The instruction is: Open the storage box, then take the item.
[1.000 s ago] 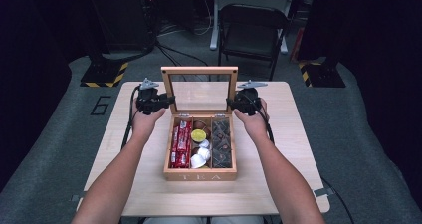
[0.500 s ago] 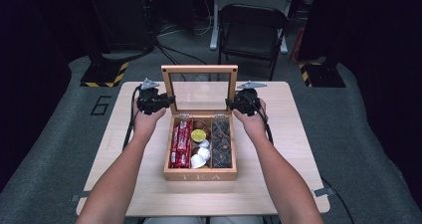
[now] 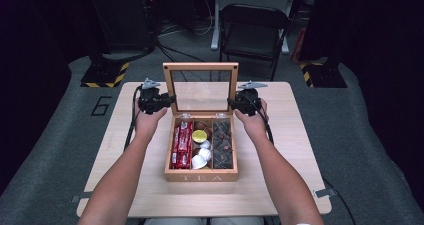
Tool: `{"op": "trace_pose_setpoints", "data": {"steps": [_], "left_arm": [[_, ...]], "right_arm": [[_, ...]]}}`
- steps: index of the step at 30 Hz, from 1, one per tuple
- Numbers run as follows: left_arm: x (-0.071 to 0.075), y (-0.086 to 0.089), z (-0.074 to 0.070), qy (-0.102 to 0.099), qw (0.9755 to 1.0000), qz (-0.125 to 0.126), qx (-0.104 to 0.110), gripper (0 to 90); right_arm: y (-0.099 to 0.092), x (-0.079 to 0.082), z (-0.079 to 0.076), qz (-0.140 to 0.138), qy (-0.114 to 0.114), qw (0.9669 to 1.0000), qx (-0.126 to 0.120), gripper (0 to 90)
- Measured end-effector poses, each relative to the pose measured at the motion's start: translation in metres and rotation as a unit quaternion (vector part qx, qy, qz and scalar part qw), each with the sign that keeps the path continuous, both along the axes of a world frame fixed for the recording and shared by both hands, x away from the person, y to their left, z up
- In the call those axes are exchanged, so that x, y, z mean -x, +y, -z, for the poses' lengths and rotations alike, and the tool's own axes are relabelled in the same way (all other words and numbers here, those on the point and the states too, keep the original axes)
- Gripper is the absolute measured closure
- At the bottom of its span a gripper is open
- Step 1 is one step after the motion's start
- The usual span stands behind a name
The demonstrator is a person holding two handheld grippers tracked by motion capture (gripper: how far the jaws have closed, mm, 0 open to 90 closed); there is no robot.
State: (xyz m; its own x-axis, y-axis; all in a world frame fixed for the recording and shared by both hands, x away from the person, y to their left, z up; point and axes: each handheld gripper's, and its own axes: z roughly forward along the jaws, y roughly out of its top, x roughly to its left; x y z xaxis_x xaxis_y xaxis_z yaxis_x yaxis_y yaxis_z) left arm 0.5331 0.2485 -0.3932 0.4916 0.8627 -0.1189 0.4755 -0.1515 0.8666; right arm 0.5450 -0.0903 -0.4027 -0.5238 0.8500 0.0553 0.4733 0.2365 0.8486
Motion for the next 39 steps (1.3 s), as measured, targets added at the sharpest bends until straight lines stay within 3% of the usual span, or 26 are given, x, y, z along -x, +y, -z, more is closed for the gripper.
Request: {"op": "trace_pose_setpoints", "data": {"steps": [8, 22, 25, 32, 39], "left_arm": [[0.001, 0.003, -0.001, 0.011, 0.9999, 0.003, 0.008, 63.1], [0.005, 0.003, -0.003, 0.013, 0.9998, 0.009, 0.009, 58.9], [0.006, 0.004, -0.005, 0.004, 0.9999, 0.014, -0.002, 58.3], [0.01, 0.007, -0.009, -0.001, 0.9998, 0.014, 0.011, 58.3], [0.012, 0.01, -0.007, 0.001, 0.9998, 0.019, 0.009, 58.3]], "right_arm": [[0.001, -0.001, -0.001, 0.004, 0.007, 0.9999, -0.006, 64.8], [0.0, -0.01, -0.001, 0.007, 0.023, 0.9996, -0.013, 65.0], [0.0, -0.012, 0.0, 0.01, 0.023, 0.9996, -0.016, 65.0], [0.001, -0.015, 0.0, 0.012, 0.026, 0.9995, -0.012, 65.2], [0.001, -0.02, 0.0, 0.014, 0.033, 0.9993, -0.014, 65.1]]}}
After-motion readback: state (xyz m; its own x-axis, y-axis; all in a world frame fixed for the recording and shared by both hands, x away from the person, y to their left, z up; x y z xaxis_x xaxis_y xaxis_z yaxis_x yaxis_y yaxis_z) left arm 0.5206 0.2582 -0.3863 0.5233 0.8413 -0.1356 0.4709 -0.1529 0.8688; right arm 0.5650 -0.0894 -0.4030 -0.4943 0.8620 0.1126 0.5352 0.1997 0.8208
